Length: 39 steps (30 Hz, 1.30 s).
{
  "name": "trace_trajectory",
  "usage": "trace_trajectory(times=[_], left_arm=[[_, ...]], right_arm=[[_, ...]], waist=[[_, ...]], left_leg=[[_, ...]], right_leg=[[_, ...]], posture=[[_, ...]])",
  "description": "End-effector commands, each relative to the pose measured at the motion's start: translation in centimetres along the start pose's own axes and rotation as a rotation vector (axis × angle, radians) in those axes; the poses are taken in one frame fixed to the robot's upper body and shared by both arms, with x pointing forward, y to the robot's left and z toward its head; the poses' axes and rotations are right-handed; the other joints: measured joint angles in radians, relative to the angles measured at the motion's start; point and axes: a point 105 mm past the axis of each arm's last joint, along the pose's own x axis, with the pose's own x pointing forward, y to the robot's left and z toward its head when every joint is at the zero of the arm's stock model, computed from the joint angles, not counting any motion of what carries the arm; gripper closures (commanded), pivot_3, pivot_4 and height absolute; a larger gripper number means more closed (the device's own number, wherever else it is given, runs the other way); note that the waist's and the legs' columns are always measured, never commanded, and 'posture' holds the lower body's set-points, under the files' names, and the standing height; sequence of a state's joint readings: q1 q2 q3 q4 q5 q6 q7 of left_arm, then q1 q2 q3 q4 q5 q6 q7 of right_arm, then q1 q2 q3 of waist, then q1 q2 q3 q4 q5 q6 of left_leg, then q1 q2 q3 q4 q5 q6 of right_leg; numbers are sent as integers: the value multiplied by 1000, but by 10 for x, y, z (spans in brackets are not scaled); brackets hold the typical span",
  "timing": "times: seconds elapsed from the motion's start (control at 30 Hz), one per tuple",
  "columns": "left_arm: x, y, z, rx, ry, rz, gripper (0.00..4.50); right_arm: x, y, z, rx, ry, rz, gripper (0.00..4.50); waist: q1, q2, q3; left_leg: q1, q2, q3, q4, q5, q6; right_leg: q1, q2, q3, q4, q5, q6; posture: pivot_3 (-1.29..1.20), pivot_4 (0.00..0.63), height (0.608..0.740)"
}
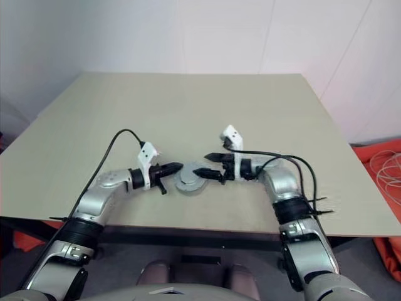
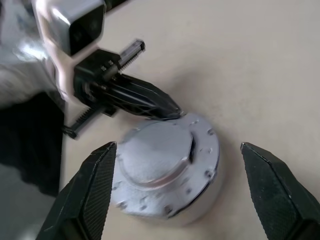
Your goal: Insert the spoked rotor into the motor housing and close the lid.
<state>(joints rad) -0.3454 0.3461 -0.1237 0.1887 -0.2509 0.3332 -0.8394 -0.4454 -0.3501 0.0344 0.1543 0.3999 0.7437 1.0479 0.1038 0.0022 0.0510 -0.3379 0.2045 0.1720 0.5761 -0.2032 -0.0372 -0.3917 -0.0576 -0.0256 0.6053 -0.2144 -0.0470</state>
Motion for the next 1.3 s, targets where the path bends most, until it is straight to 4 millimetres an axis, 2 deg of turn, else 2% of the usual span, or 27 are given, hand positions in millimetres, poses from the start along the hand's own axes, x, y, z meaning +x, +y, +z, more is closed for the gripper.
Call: trace_trajectory(times=[0.03, 0.17, 0.23, 0.33, 0.6, 0.77, 0.93, 1.03, 1.2, 1.3], left_arm=[[2, -3, -7, -2, 33, -15, 4500], [1, -3, -9, -4, 36, -14, 4500], [1, -3, -9, -6, 38, -14, 4500], [0, -4, -10, -9, 39, -15, 4500], [-2, -4, -13, -15, 45, -12, 4500], [-2, -4, -12, -14, 45, -13, 4500], [-2, -4, -12, -11, 46, -17, 4500], [-2, -4, -12, -10, 46, -17, 4500], [-2, -4, -12, -10, 46, -17, 4500], [-1, -4, -12, -11, 44, -18, 4500]], right_arm=[[-14, 9, 11, 153, -6, -35, 23], [-23, 11, -4, 442, 168, -99, 23], [-23, 15, -5, 579, 182, -60, 23], [-17, 13, -10, 686, 184, -43, 23], [6, 11, -37, 851, 189, -62, 23], [13, 5, -37, 934, 128, -90, 23], [23, 10, -34, 923, 127, -74, 23], [26, 13, -34, 922, 123, -64, 653], [31, 16, -32, 925, 116, -57, 2378], [31, 16, -32, 927, 113, -59, 2493]], waist=[[-1, 1, 1], [-2, 2, 1], [-3, 3, 1], [-1, 3, 0], [-2, 3, -1], [-11, 3, -1], [-12, 3, -2], [-11, 3, -2], [-6, 4, -2], [-6, 4, -1]], left_leg=[[0, 0, 0, 0, 0, 0], [2, 0, 0, -1, 1, -2], [2, 0, 0, -1, 1, -2], [2, 0, 0, -1, 1, -2], [-3, 0, 0, -5, 4, -7], [4, 0, 1, -9, 7, -12], [7, 1, 0, -13, 8, -13], [7, 1, 0, -14, 8, -14], [3, -1, 0, -14, 10, -17], [3, -1, 2, -15, 9, -15]], right_leg=[[0, 0, 0, 0, -2, 4], [0, 0, 0, 0, -3, 5], [0, 0, 0, 0, -3, 5], [-1, 0, 0, 0, -3, 5], [-5, 0, 0, 0, -1, 1], [-2, 0, 0, 0, -4, 5], [-3, 0, 0, -1, -4, 6], [-4, 1, 0, -1, -4, 6], [-9, 0, 0, 0, -3, 5], [-9, 0, 0, 0, -3, 5]], posture=[[0, 0, 740], [0, 0, 740], [0, 0, 740], [0, 0, 740], [0, 0, 740], [0, 0, 740], [0, 0, 740], [0, 0, 740], [0, 0, 740], [0, 0, 740]])
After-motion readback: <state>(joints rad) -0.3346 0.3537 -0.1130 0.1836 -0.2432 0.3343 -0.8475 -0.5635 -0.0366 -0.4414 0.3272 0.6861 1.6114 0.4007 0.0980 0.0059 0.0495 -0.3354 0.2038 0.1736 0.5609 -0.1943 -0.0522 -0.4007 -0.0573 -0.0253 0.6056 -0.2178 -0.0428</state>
